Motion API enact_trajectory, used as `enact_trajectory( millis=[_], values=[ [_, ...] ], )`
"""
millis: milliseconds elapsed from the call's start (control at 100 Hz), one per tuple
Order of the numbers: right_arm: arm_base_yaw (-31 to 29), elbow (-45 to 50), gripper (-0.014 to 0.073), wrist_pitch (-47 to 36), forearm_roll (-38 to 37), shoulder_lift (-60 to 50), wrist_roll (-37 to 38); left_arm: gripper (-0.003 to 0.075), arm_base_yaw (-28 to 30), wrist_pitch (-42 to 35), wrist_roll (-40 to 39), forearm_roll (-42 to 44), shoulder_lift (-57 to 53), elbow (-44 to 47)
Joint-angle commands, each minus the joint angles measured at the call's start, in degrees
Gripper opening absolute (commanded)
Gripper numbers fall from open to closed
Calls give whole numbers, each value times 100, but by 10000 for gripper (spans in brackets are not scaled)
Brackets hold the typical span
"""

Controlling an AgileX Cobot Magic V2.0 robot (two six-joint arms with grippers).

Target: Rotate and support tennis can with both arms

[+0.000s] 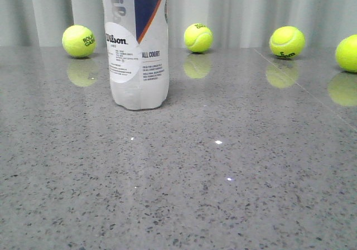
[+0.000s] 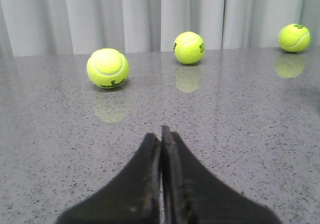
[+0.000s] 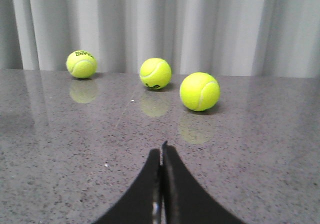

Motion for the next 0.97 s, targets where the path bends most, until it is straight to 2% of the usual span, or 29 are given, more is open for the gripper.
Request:
enact_trajectory(
  millis=[0, 960],
  values=[
    [-154, 21, -60, -269, -136, -160, 55, -19, 21, -434, 1, -52, -200, 254],
    [-154, 21, -60, -226, -232, -158, 42, -19, 21, -434, 1, -52, -200, 254]
  ],
)
